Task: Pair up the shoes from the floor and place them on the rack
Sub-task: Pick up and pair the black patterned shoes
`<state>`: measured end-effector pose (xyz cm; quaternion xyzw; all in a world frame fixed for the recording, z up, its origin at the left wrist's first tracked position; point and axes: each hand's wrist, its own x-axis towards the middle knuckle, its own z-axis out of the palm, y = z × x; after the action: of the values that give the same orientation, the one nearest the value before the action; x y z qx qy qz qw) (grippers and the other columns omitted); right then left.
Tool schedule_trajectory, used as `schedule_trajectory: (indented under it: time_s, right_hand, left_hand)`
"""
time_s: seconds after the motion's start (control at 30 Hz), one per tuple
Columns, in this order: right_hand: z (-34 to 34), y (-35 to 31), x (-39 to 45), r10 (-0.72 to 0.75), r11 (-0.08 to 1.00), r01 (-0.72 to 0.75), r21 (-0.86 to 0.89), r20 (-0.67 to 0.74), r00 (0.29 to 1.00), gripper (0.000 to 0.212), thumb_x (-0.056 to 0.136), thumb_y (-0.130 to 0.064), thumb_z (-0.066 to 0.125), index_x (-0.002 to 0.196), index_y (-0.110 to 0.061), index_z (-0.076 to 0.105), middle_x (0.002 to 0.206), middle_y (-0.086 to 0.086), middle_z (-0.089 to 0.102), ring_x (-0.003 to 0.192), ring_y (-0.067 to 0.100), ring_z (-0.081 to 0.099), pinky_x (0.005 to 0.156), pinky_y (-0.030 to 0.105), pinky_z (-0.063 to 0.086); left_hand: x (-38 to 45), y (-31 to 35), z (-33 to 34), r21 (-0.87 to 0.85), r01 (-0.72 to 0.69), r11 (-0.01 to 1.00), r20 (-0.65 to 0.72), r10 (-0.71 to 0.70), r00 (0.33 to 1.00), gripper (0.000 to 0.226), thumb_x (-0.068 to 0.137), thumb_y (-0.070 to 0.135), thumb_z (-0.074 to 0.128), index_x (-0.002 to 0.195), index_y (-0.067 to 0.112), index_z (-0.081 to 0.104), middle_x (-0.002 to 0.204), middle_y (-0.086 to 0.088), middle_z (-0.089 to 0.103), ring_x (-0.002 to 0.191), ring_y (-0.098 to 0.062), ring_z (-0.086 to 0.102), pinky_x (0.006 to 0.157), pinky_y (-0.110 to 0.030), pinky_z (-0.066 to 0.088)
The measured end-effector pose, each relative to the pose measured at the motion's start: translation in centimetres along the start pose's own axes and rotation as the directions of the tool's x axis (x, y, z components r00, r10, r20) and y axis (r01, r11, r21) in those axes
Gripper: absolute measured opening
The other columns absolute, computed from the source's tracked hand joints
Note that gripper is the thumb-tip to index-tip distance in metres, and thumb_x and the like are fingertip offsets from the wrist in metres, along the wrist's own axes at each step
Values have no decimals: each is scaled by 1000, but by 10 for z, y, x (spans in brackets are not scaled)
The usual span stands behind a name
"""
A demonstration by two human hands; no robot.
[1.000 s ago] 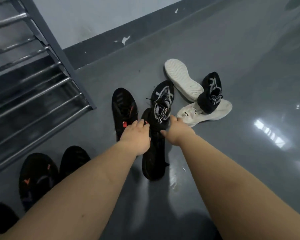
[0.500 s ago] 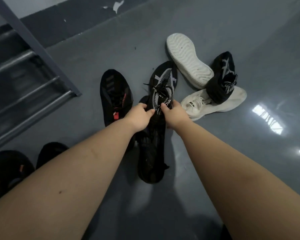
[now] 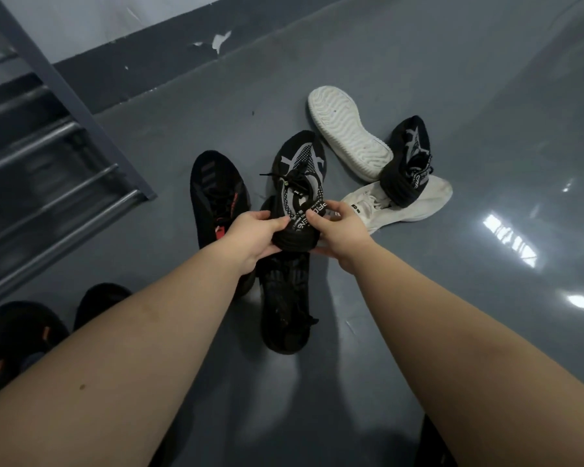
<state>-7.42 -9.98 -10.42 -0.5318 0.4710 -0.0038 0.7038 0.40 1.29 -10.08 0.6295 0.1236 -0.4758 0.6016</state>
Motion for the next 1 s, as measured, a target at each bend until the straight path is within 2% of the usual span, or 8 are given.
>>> schedule_trajectory:
  time_s: [0.13,0.27,0.37,0.5,0.63,0.73,0.9,1.0]
  right_hand:
    - [-14,-8,-3,-8,999,8,-35,-7,1000,63,83,-25,71,135,-13,38,108,6,63,99,25,65,78,46,58]
    - [-42,-18,13,-73,987,38,-155,-228,971,69,78,-45,70,134,-16,43,131,6,52,111,24,57,97,45,50]
    - [-71,-31,30,-161,967,53,-250,-431,888,72,79,-46,66,137,-12,40,136,7,49,118,26,55,98,44,49]
    - [-103,-42,55,-152,966,5,-257,-557,816,76,81,-46,65,139,-7,34,138,9,46,119,30,53,97,36,44]
    - [-112,-44,77,-40,964,-117,-239,-565,824,90,75,-53,69,139,-3,30,138,12,47,121,31,52,93,37,44]
    - [-111,-42,88,-56,946,-133,-297,-551,833,85,72,-55,71,132,-2,42,127,10,59,116,28,56,90,33,46]
    - [-112,-35,85,-90,951,-94,-293,-555,827,72,74,-50,72,126,-5,52,120,8,63,112,27,60,81,29,45]
    - [-112,-35,67,-91,973,-41,-229,-538,838,68,74,-47,73,124,-6,56,119,8,65,111,27,60,93,32,49]
  left_hand:
    - [-10,0,9,-31,-19,999,37,20,999,38,94,4,50,132,0,46,126,-15,59,113,-25,59,91,-36,50]
    - [-6,2,22,-22,-17,1000,38,18,999,30,94,3,49,123,2,54,114,-11,63,104,-22,61,88,-35,50]
    - [4,5,38,-37,-18,999,44,19,999,25,94,3,49,118,3,55,100,-7,65,92,-18,62,87,-35,50]
    - [24,5,53,-12,-27,1000,73,28,997,19,96,4,47,111,7,57,89,-2,65,83,-13,62,87,-35,48]
    - [45,1,60,-2,-15,1000,69,15,997,14,96,4,46,96,8,59,89,-2,65,81,-12,62,86,-35,50]
    - [54,-5,62,-25,-15,1000,68,16,998,18,95,4,47,110,7,56,91,-1,65,81,-12,63,78,-32,51]
    - [50,-3,53,-44,-29,999,86,33,996,28,95,4,47,123,3,53,95,-2,66,85,-13,64,85,-35,50]
    - [30,2,43,-46,-48,998,66,51,997,31,95,3,47,126,1,51,93,-2,66,85,-13,63,87,-35,49]
